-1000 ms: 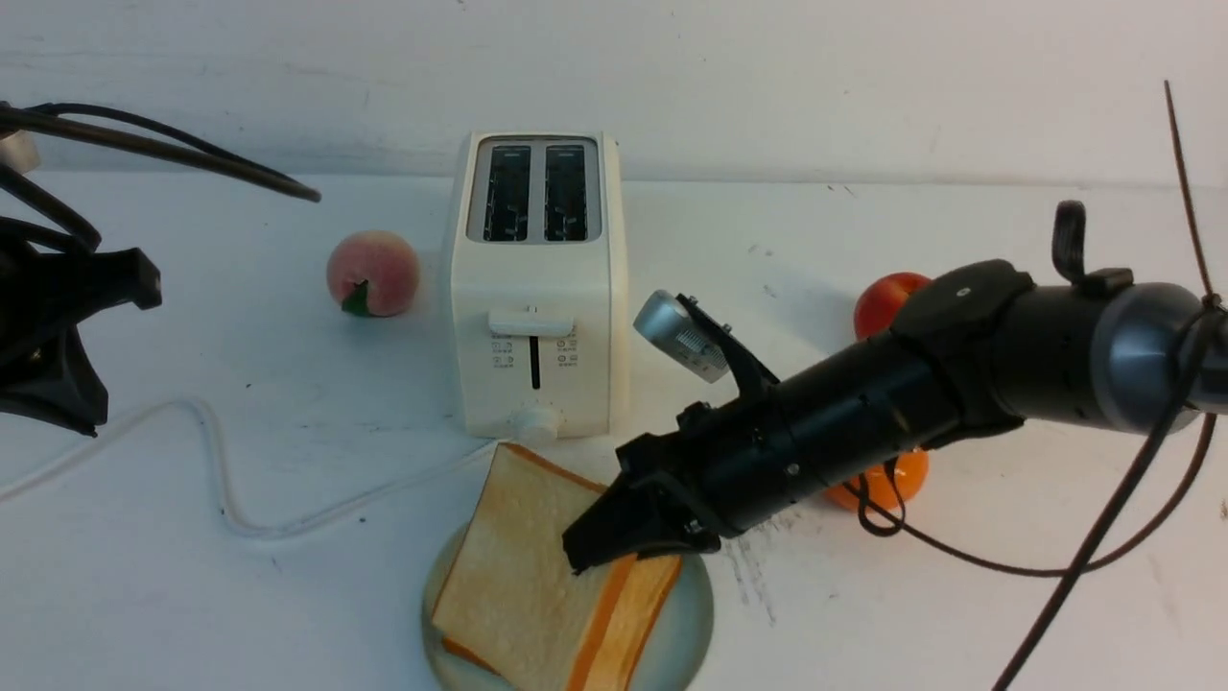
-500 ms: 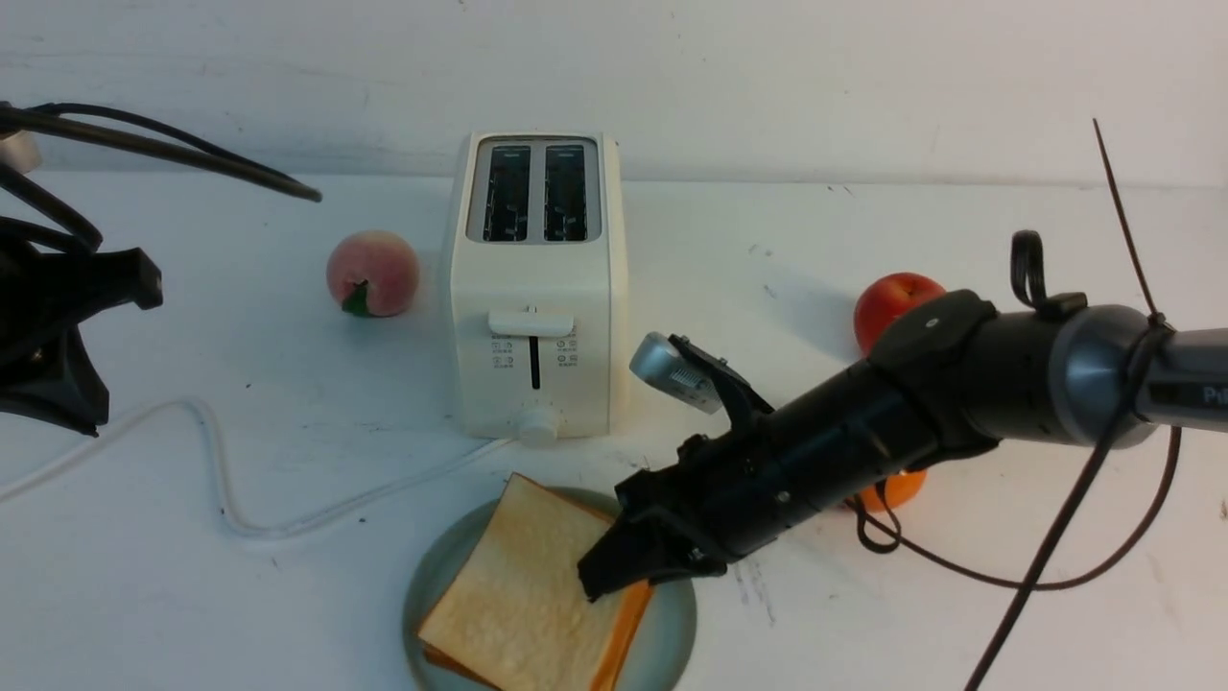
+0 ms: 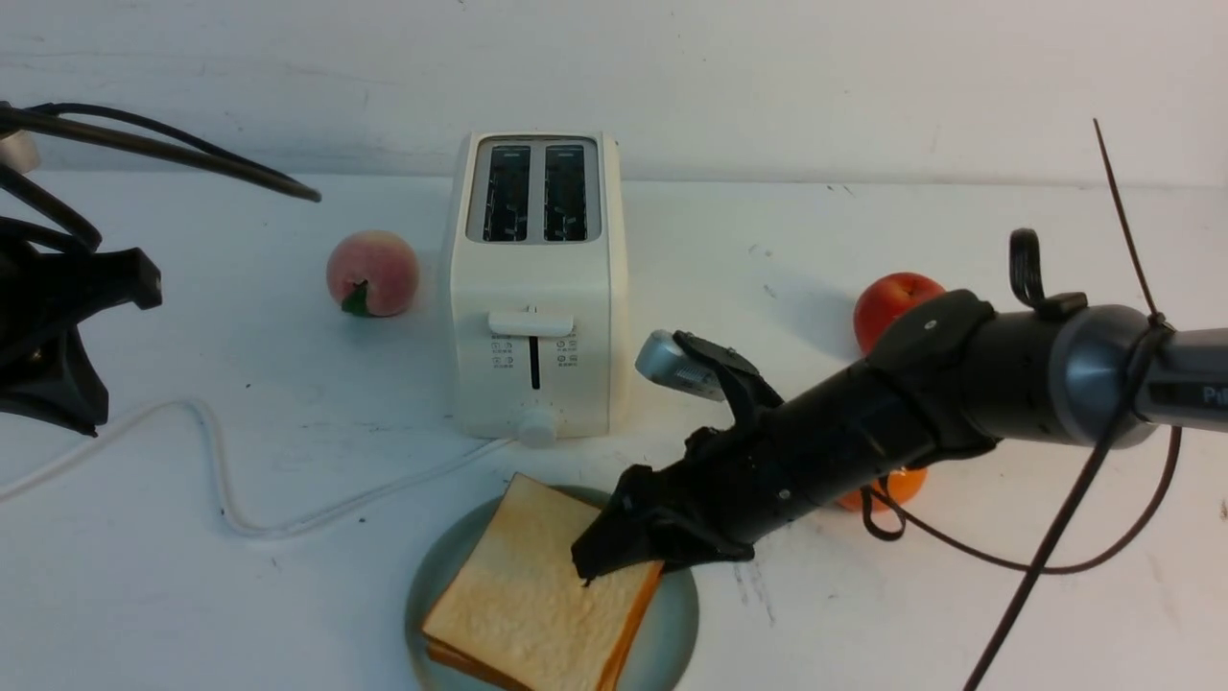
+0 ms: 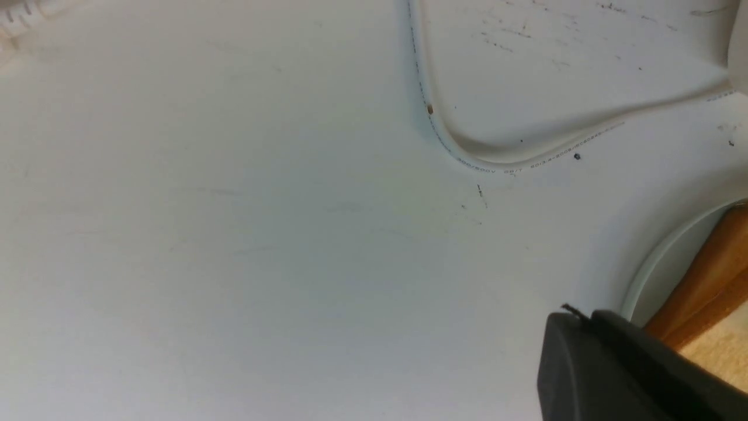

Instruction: Take toasted bread from bread machine on white table place on plate.

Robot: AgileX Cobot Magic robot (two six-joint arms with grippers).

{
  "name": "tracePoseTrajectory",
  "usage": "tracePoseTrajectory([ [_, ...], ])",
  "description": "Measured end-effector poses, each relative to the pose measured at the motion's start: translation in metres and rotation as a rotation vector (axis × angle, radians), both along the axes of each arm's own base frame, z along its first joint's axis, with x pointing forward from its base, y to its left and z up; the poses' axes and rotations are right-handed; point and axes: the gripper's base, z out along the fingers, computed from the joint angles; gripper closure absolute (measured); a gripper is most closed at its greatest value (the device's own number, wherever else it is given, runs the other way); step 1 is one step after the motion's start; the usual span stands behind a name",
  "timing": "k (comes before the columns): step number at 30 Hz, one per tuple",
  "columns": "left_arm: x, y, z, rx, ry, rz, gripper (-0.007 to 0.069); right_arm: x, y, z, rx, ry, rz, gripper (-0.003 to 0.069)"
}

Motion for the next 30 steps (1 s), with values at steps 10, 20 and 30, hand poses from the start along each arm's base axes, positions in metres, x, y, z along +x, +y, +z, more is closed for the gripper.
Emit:
tracePoseTrajectory([
  [10, 0.0, 0.0, 0.0, 0.0, 0.002, 0.0, 0.0621, 0.005, -0.004, -0.003, -0.059, -0.061, -0.012, 0.002],
  [20, 0.0, 0.0, 0.0, 0.0, 0.002, 0.0, 0.0621, 0.025, -0.001, 0.02, -0.102, -0.223, 0.01, 0.0044],
  [30, 0.0, 0.0, 0.0, 0.0, 0.003, 0.0, 0.0621, 0.028, -0.013, 0.104, -0.272, -0.397, 0.087, 0.0167],
])
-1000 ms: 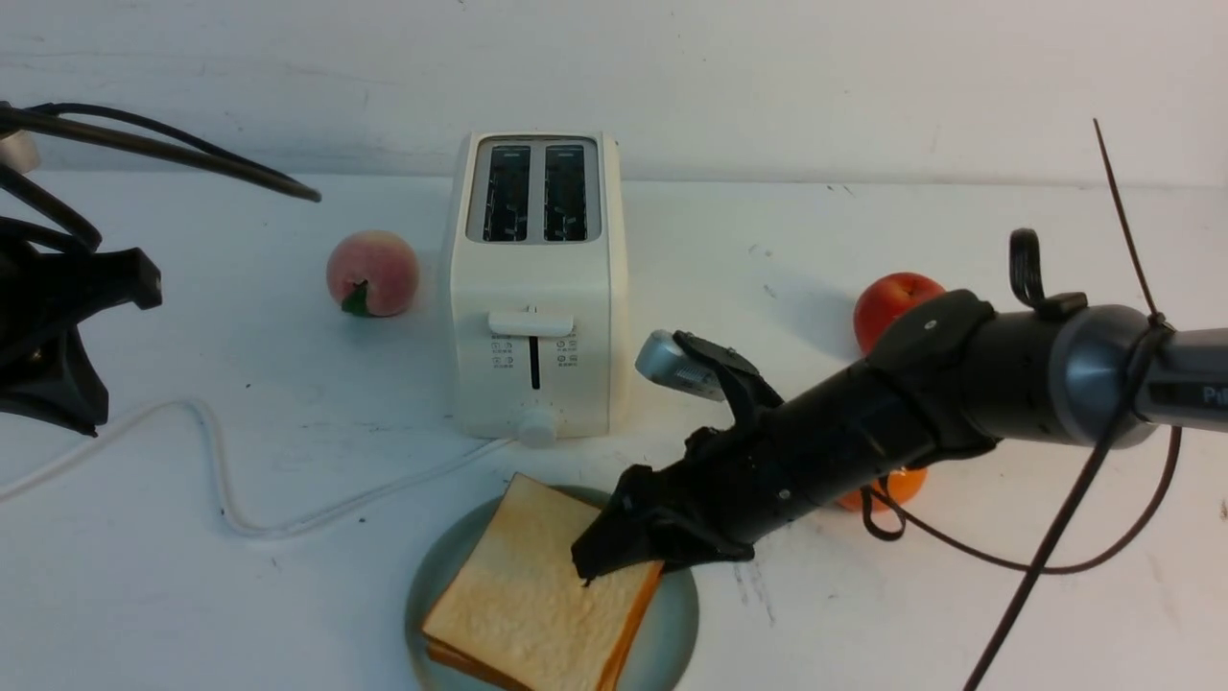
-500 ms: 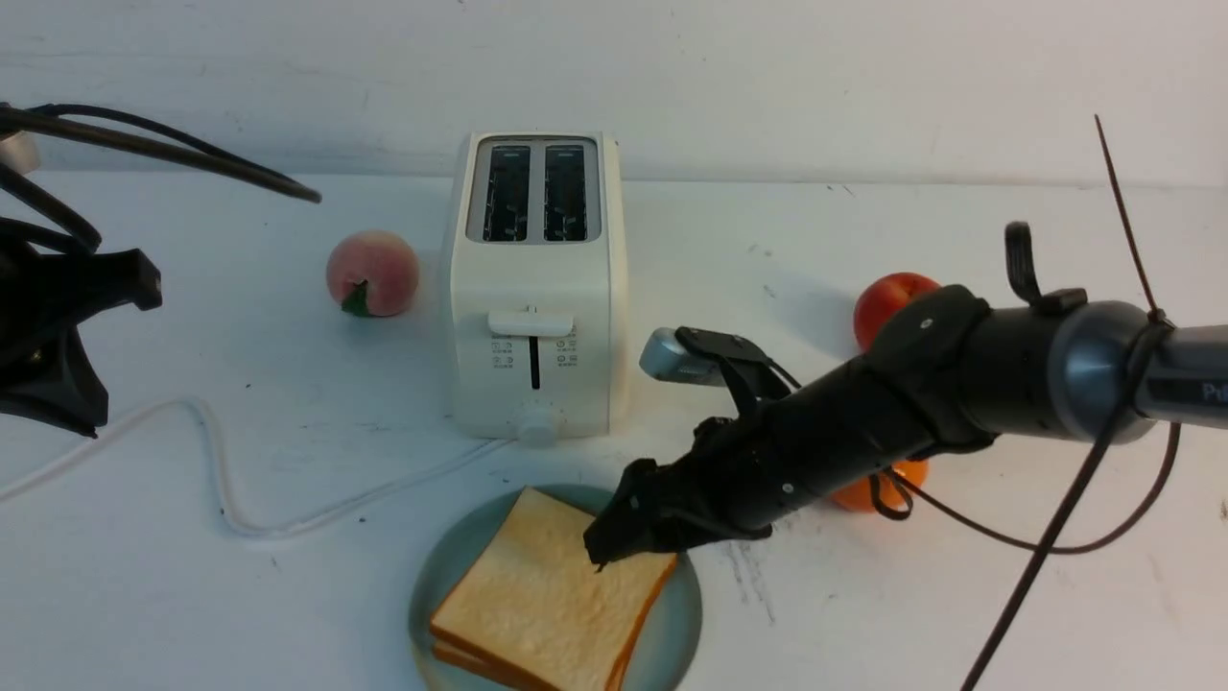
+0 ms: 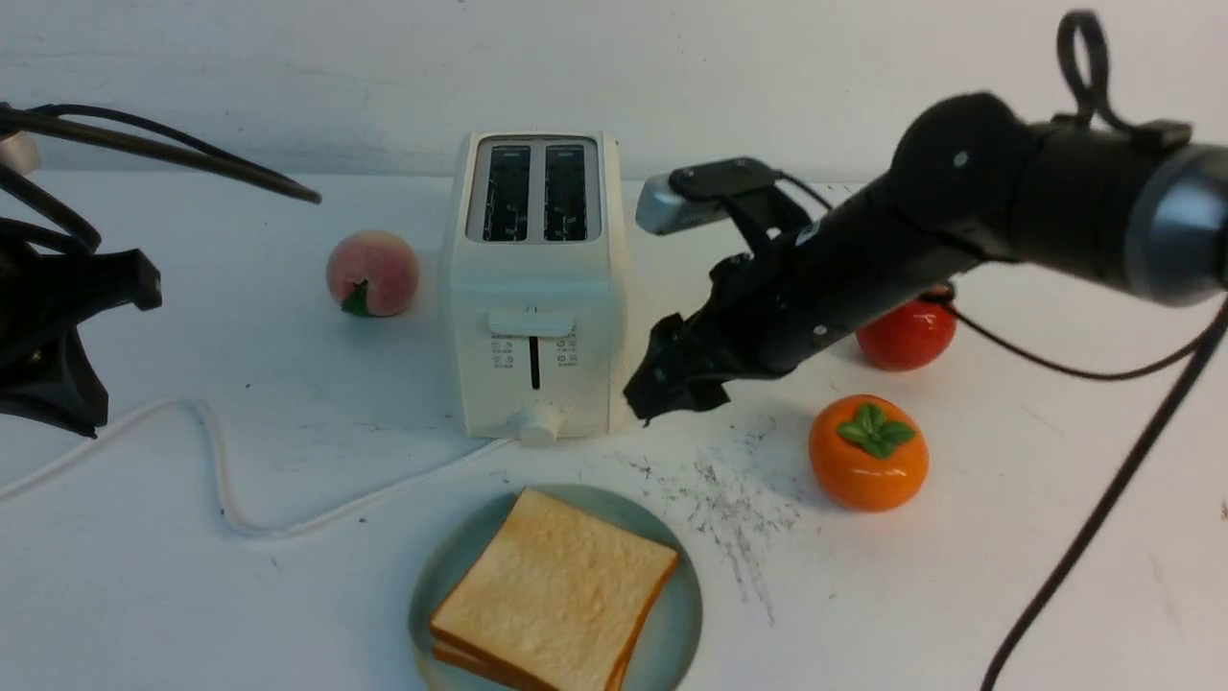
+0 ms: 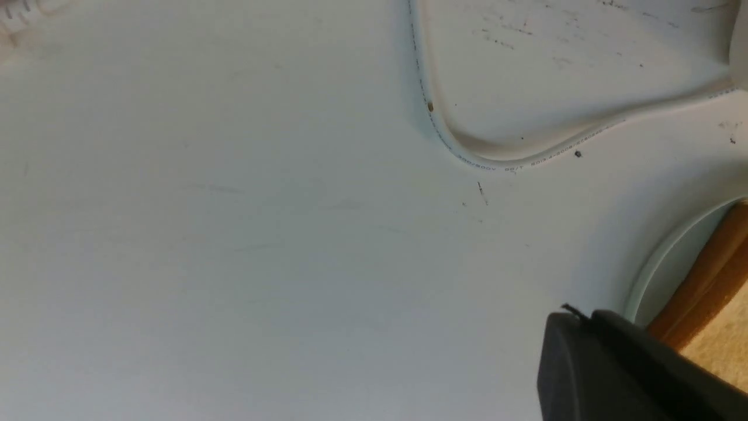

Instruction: Take toasted bread from bread machine on white table place on plate.

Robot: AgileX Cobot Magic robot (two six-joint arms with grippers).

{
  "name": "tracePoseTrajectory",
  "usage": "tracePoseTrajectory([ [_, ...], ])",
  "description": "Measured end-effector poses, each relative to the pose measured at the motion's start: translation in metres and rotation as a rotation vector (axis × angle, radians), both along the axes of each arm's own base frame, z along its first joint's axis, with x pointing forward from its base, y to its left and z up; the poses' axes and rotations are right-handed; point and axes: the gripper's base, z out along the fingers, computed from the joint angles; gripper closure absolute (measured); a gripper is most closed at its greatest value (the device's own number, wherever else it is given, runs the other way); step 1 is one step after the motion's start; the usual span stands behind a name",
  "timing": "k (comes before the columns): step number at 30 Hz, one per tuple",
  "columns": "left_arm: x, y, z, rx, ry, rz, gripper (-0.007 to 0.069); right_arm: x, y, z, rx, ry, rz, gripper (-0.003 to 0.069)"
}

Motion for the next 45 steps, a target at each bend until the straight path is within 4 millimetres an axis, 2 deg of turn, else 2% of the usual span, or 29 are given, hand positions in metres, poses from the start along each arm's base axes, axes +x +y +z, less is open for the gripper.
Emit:
tracePoseTrajectory([
  [2, 0.0, 0.0, 0.0, -0.002, 0.0, 0.0, 0.0621, -0.01, -0.016, 0.026, -0.118, 0.013, -0.06, 0.03],
  [5, 0.0, -0.001, 0.0, -0.008, 0.0, 0.0, 0.0621, -0.021, -0.035, 0.043, -0.252, 0.03, -0.143, 0.0454],
  [6, 0.0, -0.001, 0.0, -0.01, -0.001, 0.001, 0.0621, -0.029, -0.048, 0.051, -0.338, 0.041, -0.196, 0.0552],
  [7, 0.0, -0.001, 0.0, -0.011, -0.001, 0.001, 0.0621, -0.031, -0.05, 0.052, -0.353, 0.056, -0.21, 0.0578],
  [9, 0.0, -0.002, 0.0, -0.02, -0.001, 0.001, 0.0622, -0.044, -0.07, 0.07, -0.461, 0.04, -0.309, 0.0665],
  [10, 0.0, -0.002, 0.0, -0.025, -0.002, 0.002, 0.0622, -0.05, -0.076, 0.079, -0.475, 0.013, -0.335, 0.0673],
  [11, 0.0, -0.002, 0.0, -0.027, -0.002, 0.002, 0.0622, -0.05, -0.076, 0.079, -0.472, 0.016, -0.342, 0.0673],
  [13, 0.0, -0.004, 0.001, -0.047, -0.003, 0.003, 0.0624, -0.071, -0.09, 0.101, -0.447, -0.035, -0.401, 0.0676],
  [16, 0.0, -0.005, 0.001, -0.065, -0.005, 0.004, 0.0624, -0.11, -0.108, 0.121, -0.379, -0.071, -0.463, 0.0676],
  [18, 0.001, -0.006, 0.001, -0.073, -0.005, 0.005, 0.0624, -0.144, -0.125, 0.131, -0.319, -0.087, -0.523, 0.0676],
  [19, 0.001, -0.006, 0.001, -0.073, -0.005, 0.005, 0.0624, -0.151, -0.128, 0.128, -0.316, -0.079, -0.533, 0.0676],
  [20, 0.001, -0.006, 0.001, -0.074, -0.006, 0.005, 0.0624, -0.177, -0.14, 0.128, -0.26, -0.094, -0.581, 0.0676],
  [22, 0.001, -0.006, 0.001, -0.074, -0.006, 0.005, 0.0624, -0.203, -0.152, 0.118, -0.14, -0.148, -0.649, 0.0675],
  [23, 0.001, -0.006, 0.001, -0.074, -0.006, 0.005, 0.0624, -0.202, -0.152, 0.114, -0.138, -0.145, -0.652, 0.0675],
  [24, 0.001, -0.006, 0.001, -0.074, -0.006, 0.004, 0.0623, -0.219, -0.159, 0.099, -0.036, -0.217, -0.679, 0.0675],
  [26, 0.001, -0.006, 0.001, -0.074, -0.006, 0.004, 0.0623, -0.236, -0.166, 0.074, 0.093, -0.313, -0.703, 0.0675],
  [29, 0.001, -0.006, 0.001, -0.073, -0.006, 0.002, 0.0621, -0.25, -0.173, 0.035, 0.234, -0.449, -0.705, 0.0671],
  [32, 0.001, -0.006, 0.001, -0.065, -0.009, -0.017, 0.0619, -0.258, -0.176, 0.008, 0.326, -0.487, -0.723, 0.0667],
  [34, 0.001, -0.006, 0.001, -0.06, -0.011, -0.03, 0.0617, -0.258, -0.177, 0.002, 0.329, -0.481, -0.743, 0.0667],
  [38, 0.001, -0.006, 0.001, -0.056, -0.012, -0.041, 0.0613, -0.254, -0.18, 0.001, 0.225, -0.577, -0.704, 0.0667],
  [41, 0.0, -0.006, 0.001, -0.056, -0.01, -0.043, 0.0608, -0.254, -0.175, 0.006, 0.157, -0.696, -0.573, 0.0666],
  [43, 0.0, -0.006, 0.001, -0.056, -0.007, -0.044, 0.0607, -0.255, -0.172, 0.005, 0.184, -0.683, -0.552, 0.0666],
  [45, -0.001, -0.006, 0.001, -0.057, 0.003, -0.045, 0.0607, -0.259, -0.162, 0.001, 0.291, -0.577, -0.526, 0.0664],
])
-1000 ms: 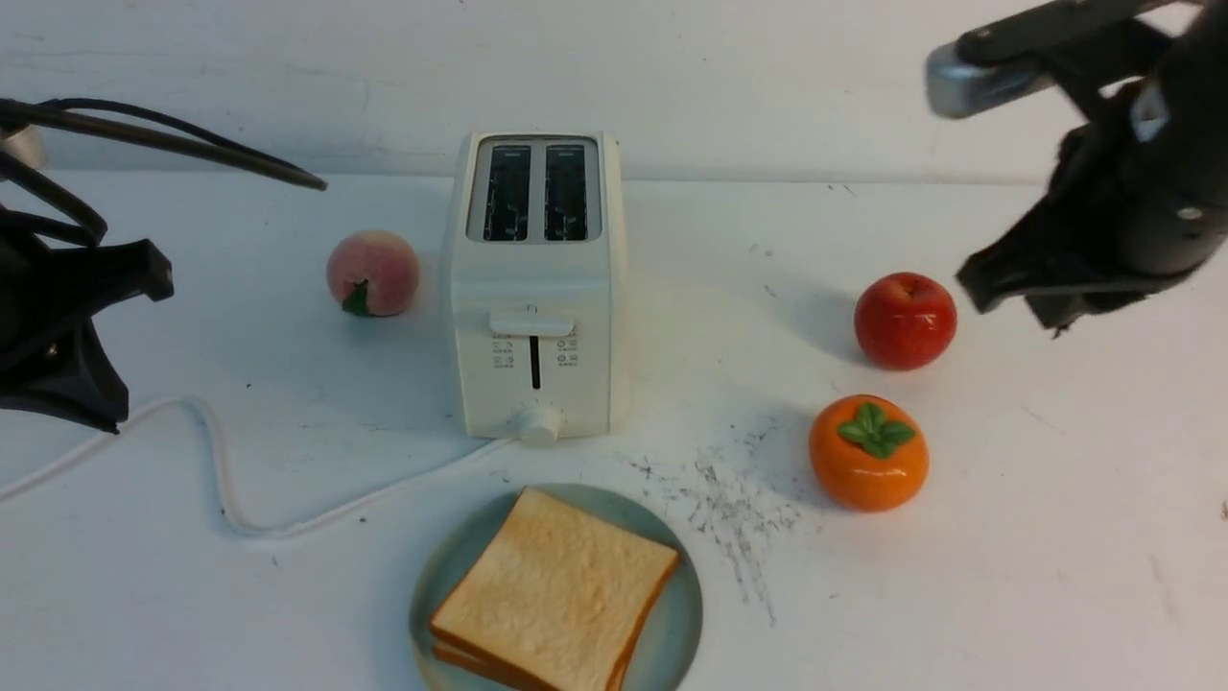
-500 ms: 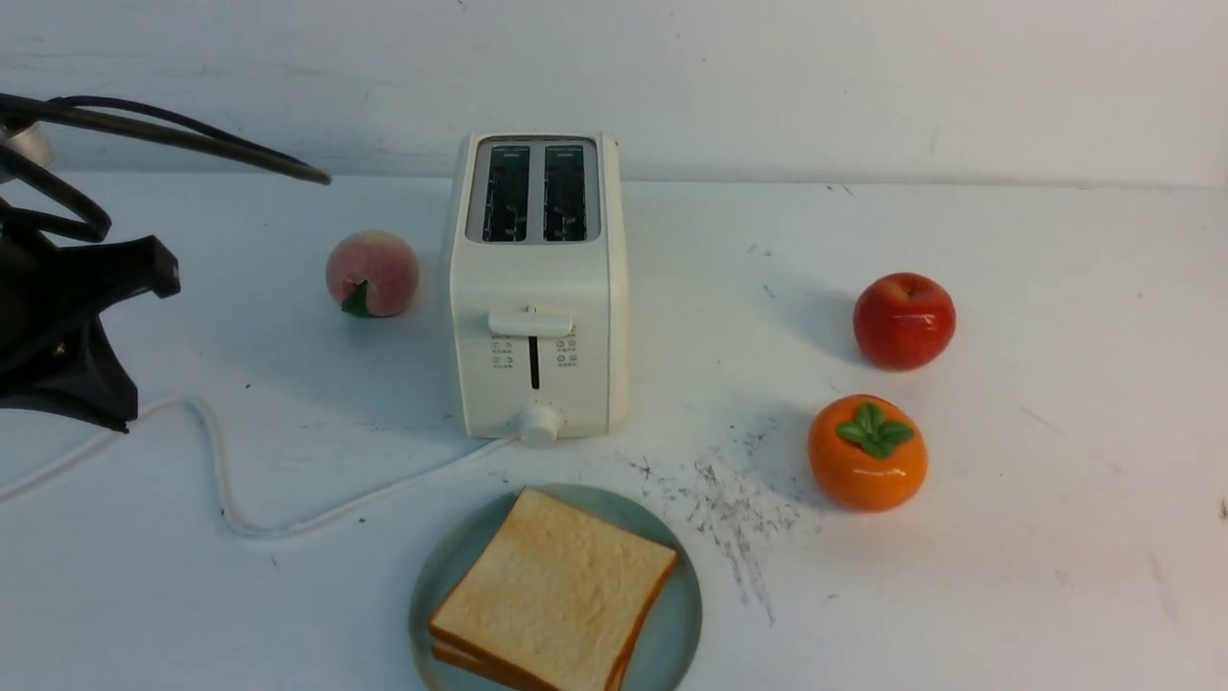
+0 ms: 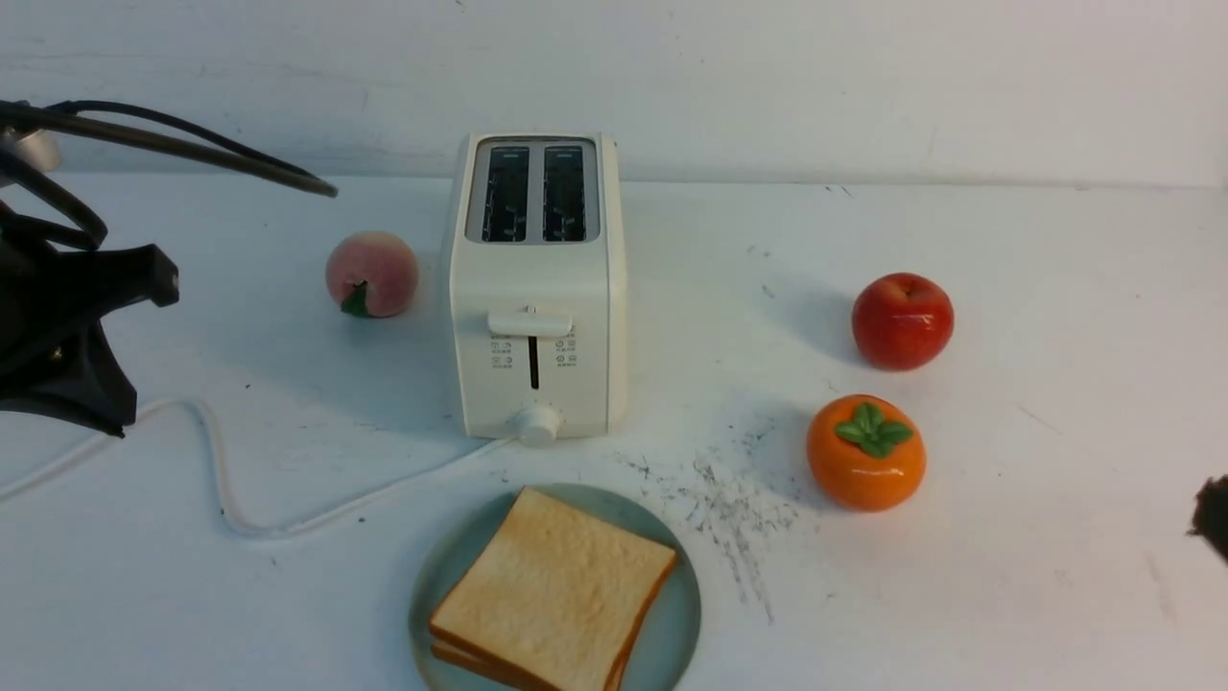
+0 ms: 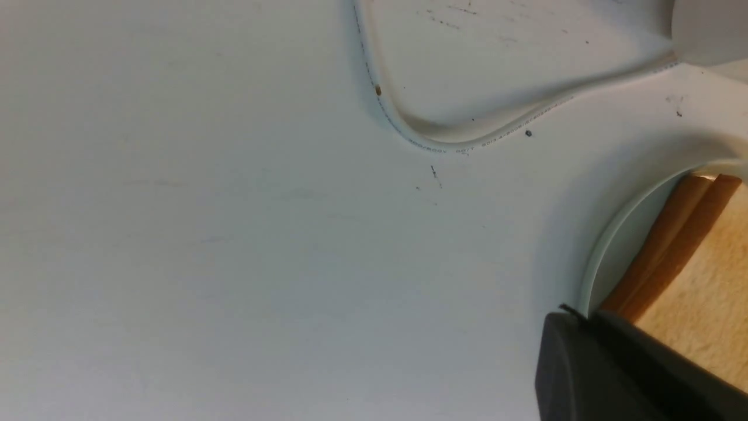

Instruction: Take toasted bread from bread machine on white table place on plate.

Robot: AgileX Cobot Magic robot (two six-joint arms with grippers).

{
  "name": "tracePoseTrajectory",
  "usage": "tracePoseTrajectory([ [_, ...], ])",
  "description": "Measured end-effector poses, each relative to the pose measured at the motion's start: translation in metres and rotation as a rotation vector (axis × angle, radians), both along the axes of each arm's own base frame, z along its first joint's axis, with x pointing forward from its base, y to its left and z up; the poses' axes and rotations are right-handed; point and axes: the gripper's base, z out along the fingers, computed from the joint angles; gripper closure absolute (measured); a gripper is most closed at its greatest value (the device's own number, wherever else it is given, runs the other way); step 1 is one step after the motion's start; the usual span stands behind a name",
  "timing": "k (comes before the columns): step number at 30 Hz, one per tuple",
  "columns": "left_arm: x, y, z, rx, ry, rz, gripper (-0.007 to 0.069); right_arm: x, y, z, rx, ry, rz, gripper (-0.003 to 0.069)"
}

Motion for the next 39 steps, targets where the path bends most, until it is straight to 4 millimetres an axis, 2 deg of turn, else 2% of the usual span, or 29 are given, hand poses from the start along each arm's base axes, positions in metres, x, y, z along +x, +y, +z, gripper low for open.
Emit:
tracePoseTrajectory([
  [3, -0.001, 0.0, 0.0, -0.001, 0.011, -0.002, 0.0607, -0.006, 0.01, -0.005, 0.031, 0.047, 0.096, 0.0662],
  [8, -0.001, 0.0, -0.001, -0.002, 0.016, -0.004, 0.0607, -0.025, 0.031, -0.01, -0.167, -0.033, 0.411, 0.0658],
  [13, -0.001, 0.0, -0.001, -0.002, 0.017, -0.004, 0.0607, -0.037, 0.04, -0.012, -0.221, -0.064, 0.565, 0.0657],
  [35, 0.0, 0.001, 0.0, 0.016, 0.0, -0.001, 0.0601, -0.04, 0.042, -0.013, -0.23, -0.068, 0.6, 0.064],
  [39, 0.0, 0.001, 0.0, 0.016, 0.0, -0.001, 0.0596, -0.041, 0.043, -0.014, -0.173, -0.007, 0.6, 0.0633],
])
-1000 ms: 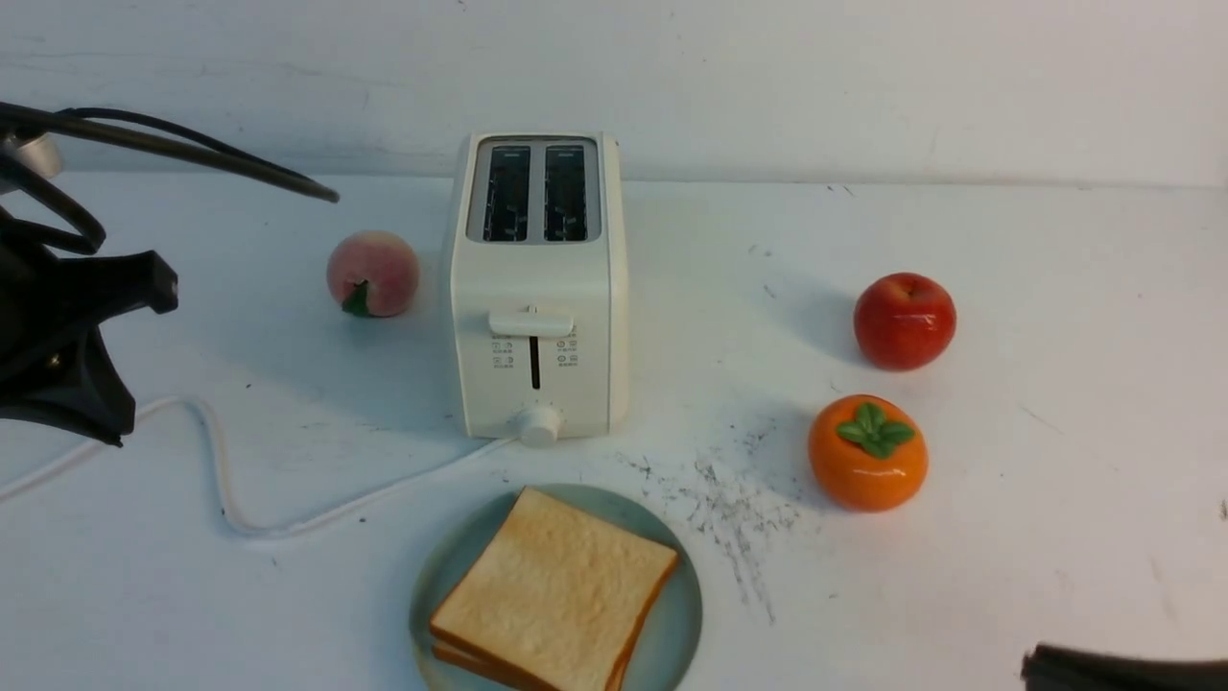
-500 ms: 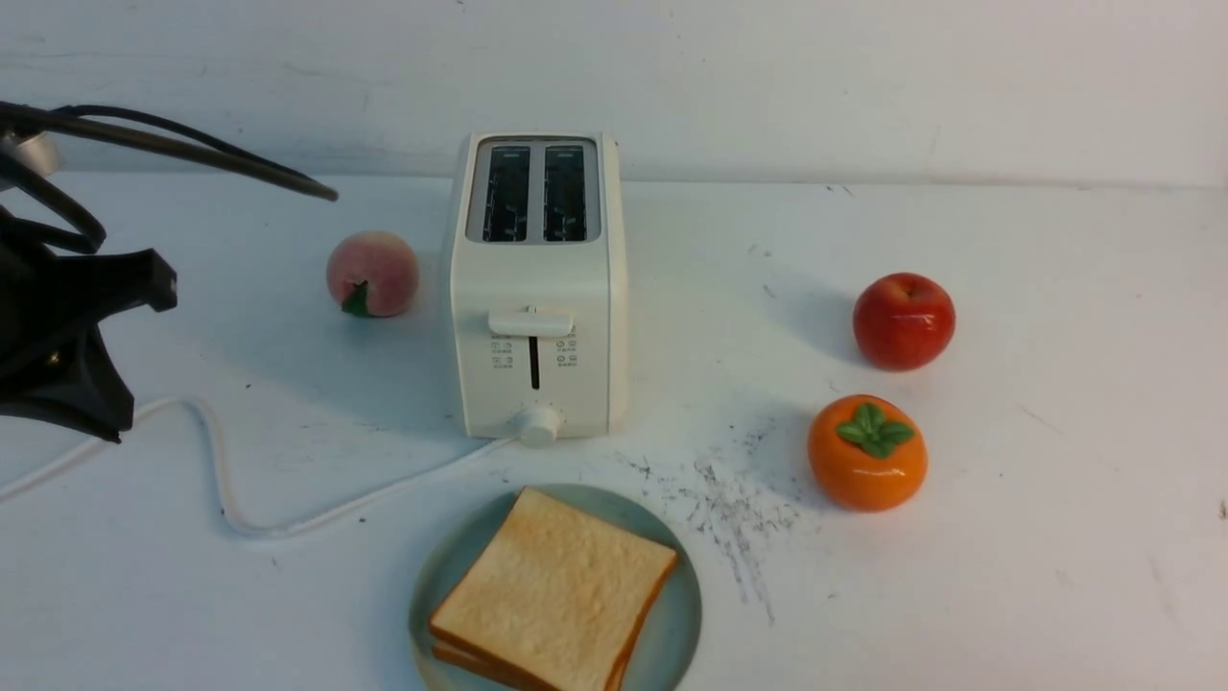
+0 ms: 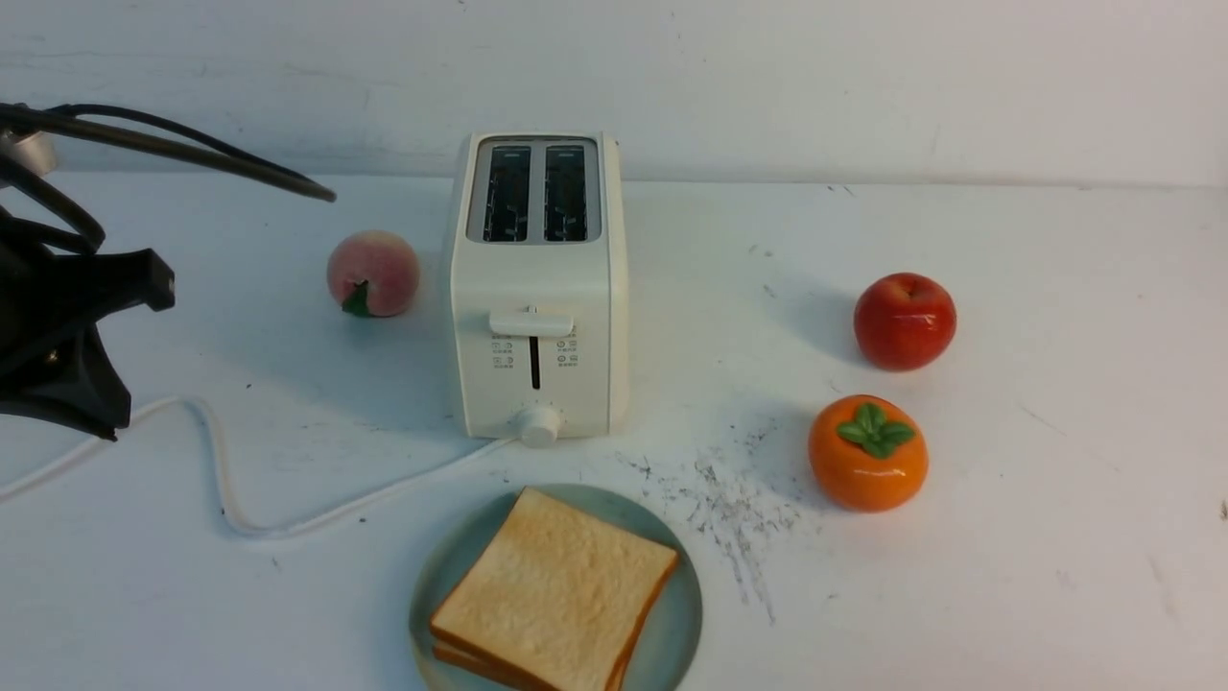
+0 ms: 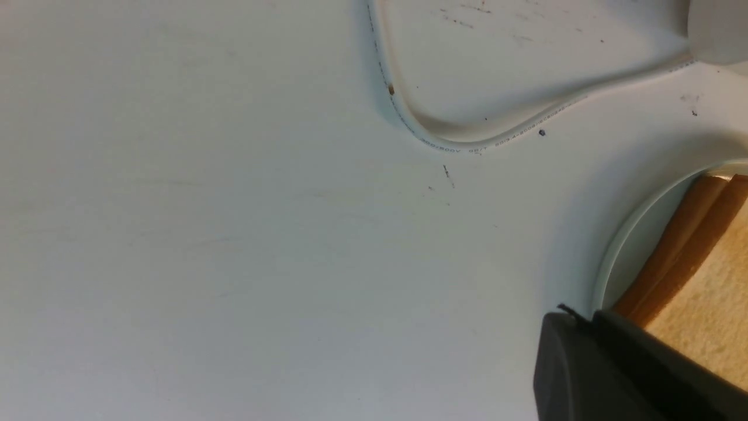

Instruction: Take toasted bread from bread machine on white table place on plate.

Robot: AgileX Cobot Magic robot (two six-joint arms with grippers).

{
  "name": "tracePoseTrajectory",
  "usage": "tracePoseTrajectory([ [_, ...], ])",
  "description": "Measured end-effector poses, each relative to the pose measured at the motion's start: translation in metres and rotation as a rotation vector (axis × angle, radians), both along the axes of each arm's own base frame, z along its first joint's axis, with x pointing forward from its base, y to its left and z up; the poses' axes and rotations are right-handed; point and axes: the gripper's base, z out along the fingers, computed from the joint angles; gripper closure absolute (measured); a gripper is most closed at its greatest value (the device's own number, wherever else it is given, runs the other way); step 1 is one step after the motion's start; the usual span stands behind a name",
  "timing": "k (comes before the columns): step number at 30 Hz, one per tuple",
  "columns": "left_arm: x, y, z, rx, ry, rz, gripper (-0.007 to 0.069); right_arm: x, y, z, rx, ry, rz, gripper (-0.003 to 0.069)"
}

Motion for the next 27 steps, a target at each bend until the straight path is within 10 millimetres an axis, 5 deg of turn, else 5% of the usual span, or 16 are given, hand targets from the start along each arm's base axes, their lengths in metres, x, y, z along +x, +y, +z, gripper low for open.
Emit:
tracePoseTrajectory([
  [7, 0.0, 0.0, 0.0, 0.004, 0.0, 0.0, 0.0592, -0.007, -0.009, 0.004, 0.178, 0.209, -0.055, 0.0626],
  [13, 0.0, 0.0, 0.0, 0.005, -0.004, 0.001, 0.0587, 0.0, -0.036, 0.01, 0.316, 0.149, -0.301, 0.0626],
  [27, 0.001, 0.001, 0.0, 0.016, -0.008, 0.001, 0.0587, -0.003, -0.088, -0.072, 0.394, 0.003, -0.991, 0.0608],
])
